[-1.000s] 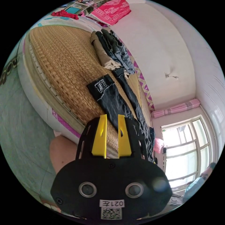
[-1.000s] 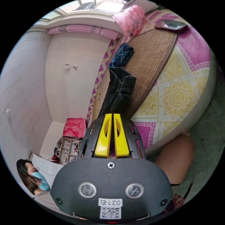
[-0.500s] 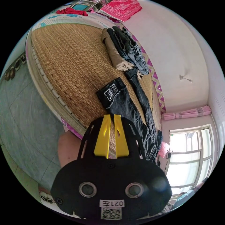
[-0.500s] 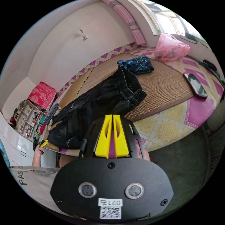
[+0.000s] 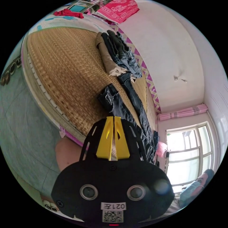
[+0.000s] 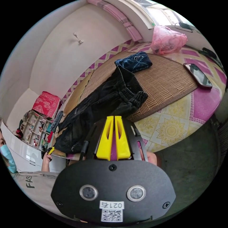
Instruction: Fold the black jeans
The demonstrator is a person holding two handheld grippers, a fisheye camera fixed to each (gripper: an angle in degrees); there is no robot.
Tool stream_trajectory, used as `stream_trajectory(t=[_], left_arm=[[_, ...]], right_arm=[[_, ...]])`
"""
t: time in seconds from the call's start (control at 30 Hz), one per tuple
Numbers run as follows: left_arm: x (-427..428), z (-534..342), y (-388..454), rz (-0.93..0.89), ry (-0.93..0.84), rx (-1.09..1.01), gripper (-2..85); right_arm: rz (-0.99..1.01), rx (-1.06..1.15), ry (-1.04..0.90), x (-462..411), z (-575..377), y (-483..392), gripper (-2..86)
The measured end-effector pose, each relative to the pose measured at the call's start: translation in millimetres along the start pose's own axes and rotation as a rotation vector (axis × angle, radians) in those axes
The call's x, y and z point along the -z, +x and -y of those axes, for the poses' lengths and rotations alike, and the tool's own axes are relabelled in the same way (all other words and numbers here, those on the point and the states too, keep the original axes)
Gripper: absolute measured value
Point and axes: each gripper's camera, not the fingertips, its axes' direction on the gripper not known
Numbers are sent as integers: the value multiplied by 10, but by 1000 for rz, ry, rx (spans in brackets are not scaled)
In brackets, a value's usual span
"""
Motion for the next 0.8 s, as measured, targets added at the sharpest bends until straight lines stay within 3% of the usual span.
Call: stream_trajectory(t=[0.2, 0.4, 0.53, 0.63, 0.8], left_arm=[[313, 286, 977, 74, -87, -174, -9], [-120, 1135, 2429, 293, -148, -433, -9], [-1119, 1871, 2938, 470, -231, -495, -9], [-1910, 2287, 2870, 493, -291, -450, -9], [-2803, 2480, 2673, 611, -372, -446, -7]], right_arm=[[144, -86, -5, -3, -148, 174, -3], [129, 38, -26, -480, 679, -287, -3], [84, 62, -96, -1642, 1464, -381, -2], [16, 40, -184, -2815, 1787, -232, -2], [-100, -6, -322, -4467, 1594, 122, -2]])
